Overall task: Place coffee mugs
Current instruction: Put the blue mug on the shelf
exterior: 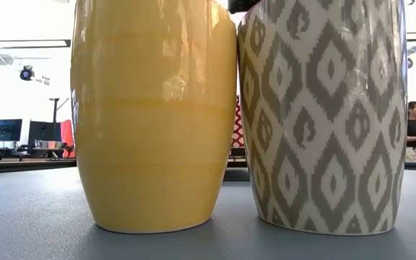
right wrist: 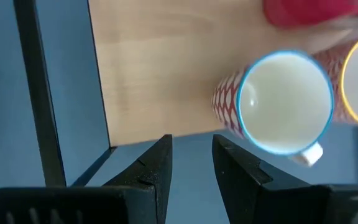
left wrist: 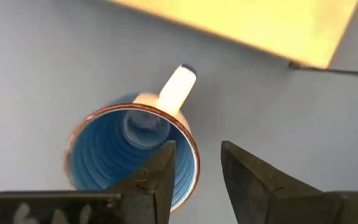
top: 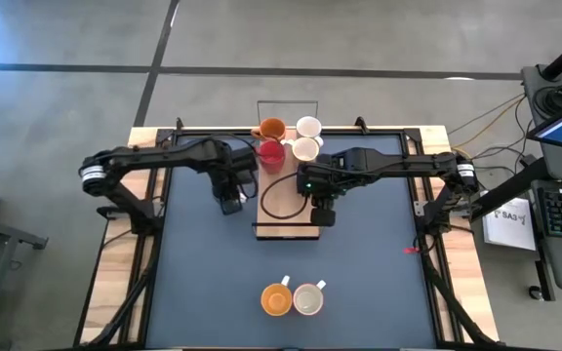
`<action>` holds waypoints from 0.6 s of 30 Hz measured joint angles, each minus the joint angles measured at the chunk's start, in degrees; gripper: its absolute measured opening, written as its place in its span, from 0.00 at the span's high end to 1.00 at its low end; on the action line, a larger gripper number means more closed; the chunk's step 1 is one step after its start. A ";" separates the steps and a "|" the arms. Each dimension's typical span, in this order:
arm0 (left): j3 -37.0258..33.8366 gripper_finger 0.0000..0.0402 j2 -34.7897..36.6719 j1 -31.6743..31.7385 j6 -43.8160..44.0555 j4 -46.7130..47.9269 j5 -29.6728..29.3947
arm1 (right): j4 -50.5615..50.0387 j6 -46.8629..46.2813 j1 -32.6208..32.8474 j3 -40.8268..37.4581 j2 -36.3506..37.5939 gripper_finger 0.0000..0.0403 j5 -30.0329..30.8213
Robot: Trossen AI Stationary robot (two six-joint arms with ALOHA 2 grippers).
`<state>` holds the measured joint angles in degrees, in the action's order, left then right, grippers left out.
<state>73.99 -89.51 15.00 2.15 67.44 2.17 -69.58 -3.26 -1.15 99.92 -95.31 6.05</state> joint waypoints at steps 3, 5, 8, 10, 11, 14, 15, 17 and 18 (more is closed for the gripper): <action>-1.31 0.73 3.90 -0.10 -0.09 -2.23 -0.12 | 1.66 1.37 0.00 0.00 0.00 0.74 0.02; -2.76 0.73 7.17 -0.43 -0.17 -3.80 -0.14 | 3.40 2.77 0.00 0.00 0.00 0.74 0.00; -6.19 0.73 11.53 -1.62 -1.41 -4.96 -0.12 | 6.81 4.27 0.00 0.00 -0.39 0.74 -0.02; -8.78 0.73 13.72 -2.60 -4.07 -5.56 -0.12 | 7.18 5.42 -0.01 -0.02 -0.50 0.74 -0.03; -10.05 0.73 14.79 -2.98 -5.92 -5.58 -0.12 | 7.44 5.84 -0.02 -0.02 -0.50 0.74 0.00; -13.63 0.73 16.99 -3.38 -11.99 -5.70 -1.43 | 7.65 5.84 0.00 -0.02 -0.48 0.74 -0.02; -14.62 0.73 17.34 -3.36 -14.18 -5.89 -2.69 | 7.65 5.58 0.00 -0.02 -0.48 0.74 -0.03; -16.17 0.73 17.91 -3.34 -18.08 -6.20 -6.18 | 7.70 4.98 0.00 -0.02 -0.48 0.74 -0.02; -16.81 0.73 18.19 -3.32 -19.59 -6.52 -7.78 | 7.72 4.62 0.00 -0.02 -0.48 0.74 -0.03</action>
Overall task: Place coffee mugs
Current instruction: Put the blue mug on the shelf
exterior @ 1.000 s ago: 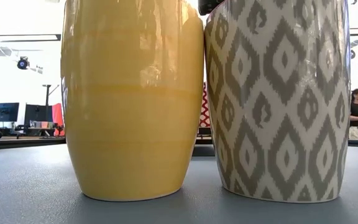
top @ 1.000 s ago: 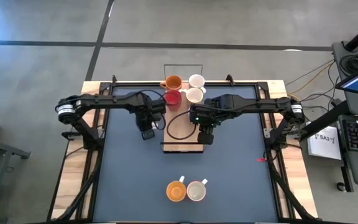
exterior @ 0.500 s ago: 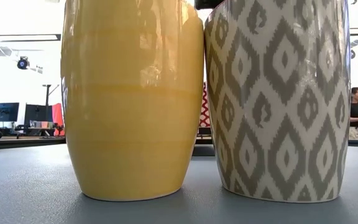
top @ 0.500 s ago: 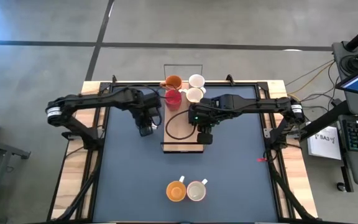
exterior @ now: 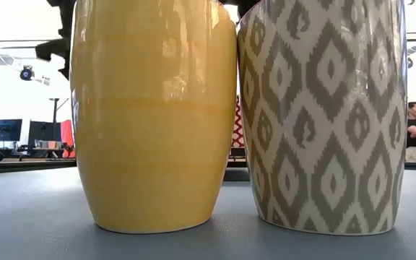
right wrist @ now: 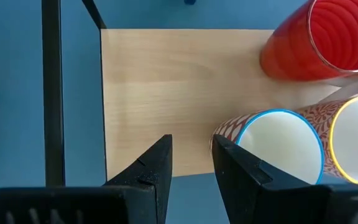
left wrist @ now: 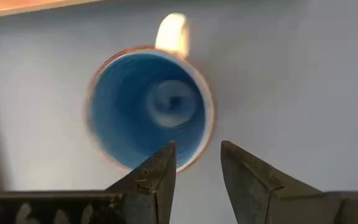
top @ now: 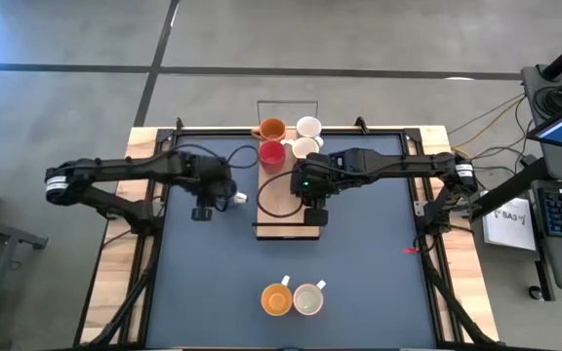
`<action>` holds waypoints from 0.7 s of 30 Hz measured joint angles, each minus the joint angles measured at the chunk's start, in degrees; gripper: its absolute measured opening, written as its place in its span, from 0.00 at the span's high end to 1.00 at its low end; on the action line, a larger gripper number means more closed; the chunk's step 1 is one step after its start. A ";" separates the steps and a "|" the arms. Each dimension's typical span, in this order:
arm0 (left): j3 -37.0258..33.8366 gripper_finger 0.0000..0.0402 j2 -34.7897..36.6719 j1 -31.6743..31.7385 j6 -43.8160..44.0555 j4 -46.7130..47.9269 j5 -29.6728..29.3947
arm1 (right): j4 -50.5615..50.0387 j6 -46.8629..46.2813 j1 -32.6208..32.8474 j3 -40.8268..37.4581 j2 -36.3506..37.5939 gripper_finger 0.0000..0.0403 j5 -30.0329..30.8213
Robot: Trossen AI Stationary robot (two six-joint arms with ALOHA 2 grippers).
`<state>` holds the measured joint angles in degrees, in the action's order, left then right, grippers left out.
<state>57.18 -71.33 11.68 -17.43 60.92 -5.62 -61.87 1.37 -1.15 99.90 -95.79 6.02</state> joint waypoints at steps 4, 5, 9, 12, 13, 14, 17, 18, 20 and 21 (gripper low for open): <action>-1.40 0.73 -0.84 0.11 -3.13 -0.14 -1.59 | -0.01 -0.93 0.00 0.00 0.00 0.74 0.00; -1.57 0.73 -1.19 0.12 -3.67 -0.24 -1.59 | 0.00 -1.15 0.00 0.00 0.00 0.74 0.00; -2.80 0.73 -3.40 0.39 -6.04 -1.54 -1.50 | 0.03 -1.38 0.00 0.00 0.00 0.74 -0.02; -3.80 0.74 -5.27 0.49 -6.27 -3.03 -1.52 | 0.02 -1.42 0.00 0.00 -0.09 0.74 -0.02; -4.12 0.75 -5.77 0.59 -5.91 -3.52 -1.60 | 0.02 -1.42 0.00 0.00 -0.10 0.74 -0.02; -4.21 0.77 -6.26 0.71 -5.14 -4.12 -1.59 | 0.02 -1.42 0.02 0.00 -0.11 0.74 -0.02; -4.14 0.86 -6.91 0.96 -2.11 -5.73 -0.35 | 0.03 -1.40 0.02 0.00 -0.11 0.74 -0.02; -3.95 0.91 -7.10 0.96 -1.32 -5.94 0.59 | 0.04 -1.40 0.00 0.00 -0.11 0.74 -0.02; -3.59 0.97 -7.19 1.00 1.11 -6.34 1.93 | 0.04 -1.38 0.00 0.00 -0.11 0.74 -0.02; -3.44 0.98 -7.17 0.98 2.15 -6.50 2.05 | 0.07 -1.32 0.00 0.00 -0.11 0.74 -0.02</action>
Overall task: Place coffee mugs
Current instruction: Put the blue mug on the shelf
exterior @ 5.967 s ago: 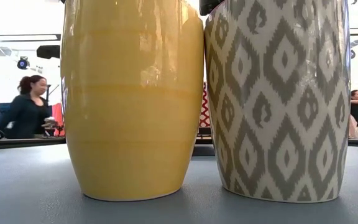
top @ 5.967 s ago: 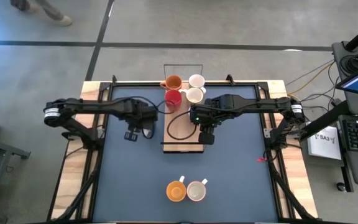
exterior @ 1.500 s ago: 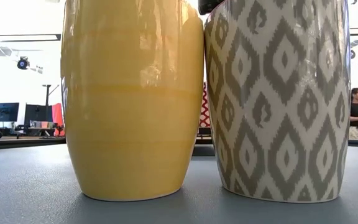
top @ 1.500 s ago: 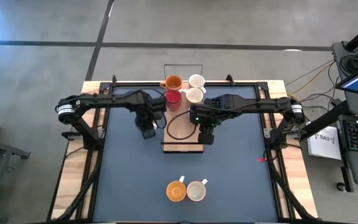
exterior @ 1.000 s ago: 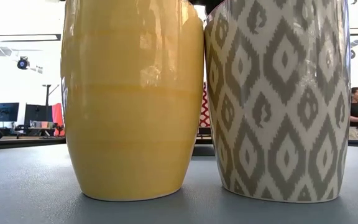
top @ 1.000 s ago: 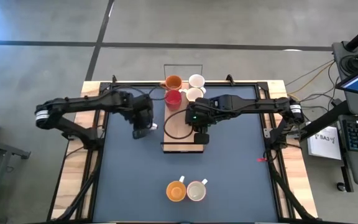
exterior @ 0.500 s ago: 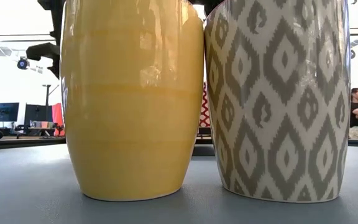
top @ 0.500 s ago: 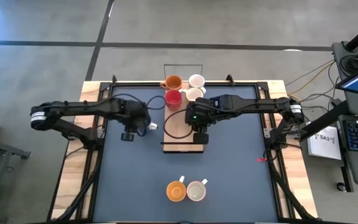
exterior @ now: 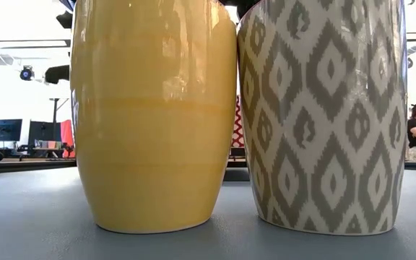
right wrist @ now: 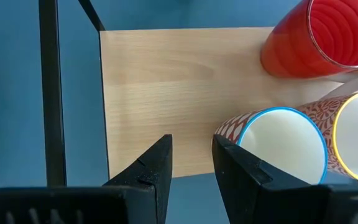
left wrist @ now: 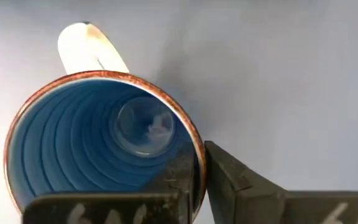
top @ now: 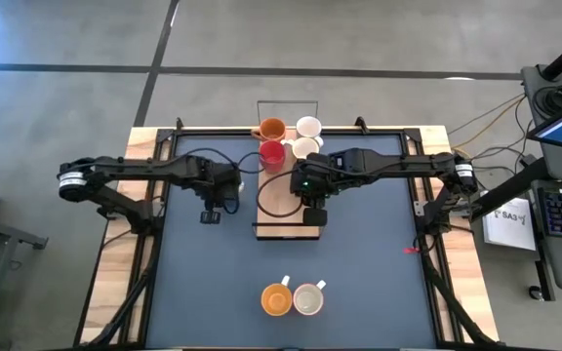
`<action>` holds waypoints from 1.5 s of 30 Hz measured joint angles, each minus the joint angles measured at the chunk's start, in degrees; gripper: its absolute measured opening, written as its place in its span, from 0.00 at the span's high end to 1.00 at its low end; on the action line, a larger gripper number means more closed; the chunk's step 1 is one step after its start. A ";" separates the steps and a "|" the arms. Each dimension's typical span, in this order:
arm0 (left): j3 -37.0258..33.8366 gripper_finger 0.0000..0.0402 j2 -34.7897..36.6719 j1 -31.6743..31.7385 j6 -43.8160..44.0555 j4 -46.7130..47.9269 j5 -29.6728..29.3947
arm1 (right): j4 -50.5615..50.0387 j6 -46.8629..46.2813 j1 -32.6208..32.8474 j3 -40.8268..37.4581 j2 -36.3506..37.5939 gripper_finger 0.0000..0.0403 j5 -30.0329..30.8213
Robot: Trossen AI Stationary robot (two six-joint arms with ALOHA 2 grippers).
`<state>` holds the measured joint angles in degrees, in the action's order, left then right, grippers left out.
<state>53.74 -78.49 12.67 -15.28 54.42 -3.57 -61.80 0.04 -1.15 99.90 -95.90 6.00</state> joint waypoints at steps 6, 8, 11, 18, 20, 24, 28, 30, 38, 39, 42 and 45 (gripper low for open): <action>4.17 0.99 0.19 -0.02 2.82 -0.63 0.20 | 1.81 3.26 0.02 -0.02 0.00 0.74 -0.04; 6.37 0.99 0.21 -0.04 1.94 -0.84 0.23 | 3.38 5.77 0.02 -0.02 0.00 0.74 -0.04; 9.61 0.99 0.26 -0.04 0.42 -0.88 0.59 | 4.78 10.31 0.02 0.17 0.00 0.74 -0.03; 18.22 0.99 0.26 -0.15 -7.59 -0.81 0.91 | 7.34 20.38 0.02 3.24 -0.02 0.74 0.03; 20.69 1.00 0.28 -0.20 -10.26 -0.84 0.89 | 7.43 23.14 0.02 4.72 -0.02 0.74 0.06; 24.21 1.00 0.30 -0.17 -14.86 0.16 3.01 | 7.48 27.14 0.04 8.35 -0.02 0.74 0.07; 27.04 1.00 0.30 -0.40 -17.09 1.10 6.59 | 7.73 32.89 0.04 12.27 0.00 0.74 0.07; 28.23 1.00 0.30 -0.62 -17.06 1.07 8.01 | 8.05 35.33 0.04 13.64 0.00 0.74 0.06; 33.25 1.00 -4.02 -3.24 -17.23 3.10 12.93 | 7.81 35.31 0.64 16.62 -0.01 0.74 -0.04; 34.30 1.00 -4.84 -3.48 -17.89 3.85 13.73 | 7.34 34.58 0.90 17.13 0.00 0.74 -0.05; 37.49 1.00 -7.22 -3.63 -19.15 5.56 18.25 | 4.18 31.56 1.58 18.22 0.00 0.74 -0.58; 40.29 1.00 -9.67 -3.80 -20.20 7.26 19.53 | 0.81 26.72 2.23 19.29 -0.04 0.74 -4.19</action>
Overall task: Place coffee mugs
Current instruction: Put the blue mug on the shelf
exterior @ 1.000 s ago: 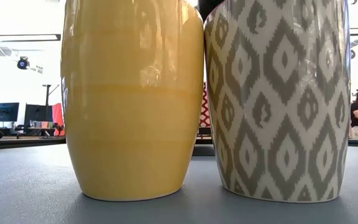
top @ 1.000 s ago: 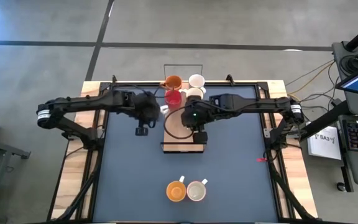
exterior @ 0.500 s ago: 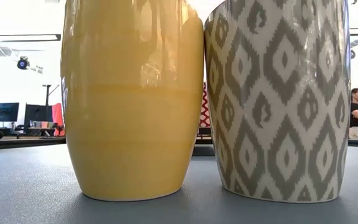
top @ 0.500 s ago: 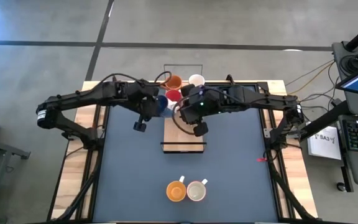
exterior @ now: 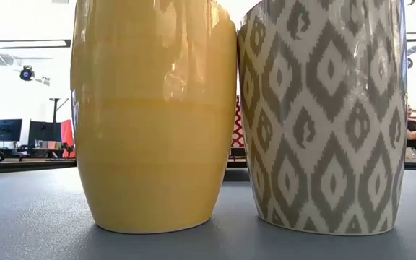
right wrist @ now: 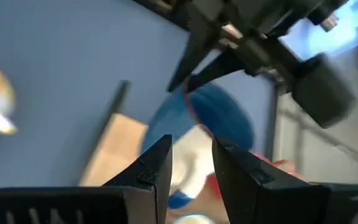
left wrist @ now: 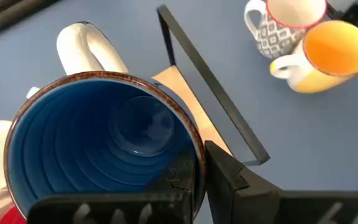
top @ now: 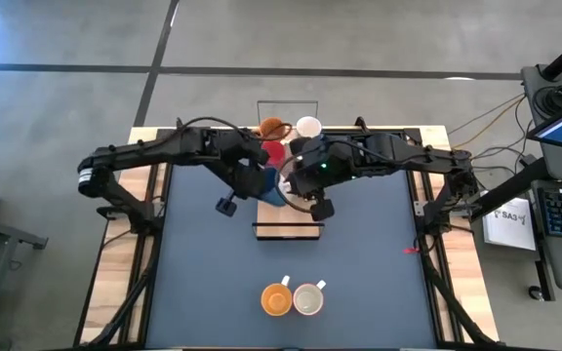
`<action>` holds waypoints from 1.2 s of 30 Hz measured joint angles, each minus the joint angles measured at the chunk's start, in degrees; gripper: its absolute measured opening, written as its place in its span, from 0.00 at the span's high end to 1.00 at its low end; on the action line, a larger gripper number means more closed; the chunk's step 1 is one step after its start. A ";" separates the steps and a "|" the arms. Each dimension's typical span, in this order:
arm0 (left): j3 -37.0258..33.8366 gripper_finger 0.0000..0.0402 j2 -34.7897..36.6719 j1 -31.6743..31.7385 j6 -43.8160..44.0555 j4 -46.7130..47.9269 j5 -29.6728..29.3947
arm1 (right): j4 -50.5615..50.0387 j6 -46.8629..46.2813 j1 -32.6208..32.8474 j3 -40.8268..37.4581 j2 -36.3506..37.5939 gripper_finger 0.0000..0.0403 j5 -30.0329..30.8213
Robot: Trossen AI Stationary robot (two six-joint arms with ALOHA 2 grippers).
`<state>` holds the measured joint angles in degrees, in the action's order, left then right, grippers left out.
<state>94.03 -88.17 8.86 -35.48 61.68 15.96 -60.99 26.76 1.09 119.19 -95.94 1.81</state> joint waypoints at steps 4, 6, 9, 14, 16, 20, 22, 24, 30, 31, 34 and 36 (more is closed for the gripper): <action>3.50 1.00 -2.81 -0.60 -2.82 0.77 2.34 | -1.92 -6.99 1.42 2.81 0.00 0.74 -0.79; 5.76 1.00 -3.96 -1.21 -3.65 1.32 4.94 | -2.98 -10.19 2.24 4.43 0.00 0.74 -0.81; 8.97 1.00 -6.18 -2.30 -4.54 2.40 7.90 | -5.27 -14.67 3.18 6.30 0.07 0.74 -3.27; 14.17 1.00 -9.30 -4.94 -7.26 3.68 8.97 | -8.17 -21.75 4.05 6.43 0.07 0.71 -9.42; 15.84 1.00 -10.05 -5.84 -8.03 4.65 9.58 | -8.99 -22.29 4.45 6.43 -0.05 0.68 -9.42; 17.50 1.00 -11.89 -6.43 -10.29 5.03 16.26 | -9.20 -20.36 5.20 6.48 -0.28 0.62 -9.44; 18.38 1.00 -12.29 -6.46 -10.69 4.94 17.22 | -9.08 -18.08 5.44 6.69 -0.28 0.60 -9.48; 19.33 1.00 -12.71 -6.45 -11.09 4.73 17.76 | -9.24 -17.72 5.46 6.74 -0.26 0.59 -9.92; 21.65 1.00 -15.29 -7.01 -14.32 4.79 17.98 | -9.49 -15.15 5.44 6.74 -0.30 0.60 -11.93; 22.23 1.00 -15.53 -7.06 -14.69 4.89 18.01 | -9.50 -14.94 5.42 6.74 -0.40 0.61 -13.08; 24.05 1.00 -16.45 -7.06 -15.65 5.13 18.18 | -9.51 -14.75 5.42 6.70 -0.86 0.62 -18.05; 25.35 1.00 -17.19 -7.11 -16.32 5.80 18.18 | -9.64 -14.73 5.42 6.72 -1.40 0.62 -18.78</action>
<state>119.37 -105.36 1.76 -51.80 67.48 34.15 -70.64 12.03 6.50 125.91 -97.34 -16.97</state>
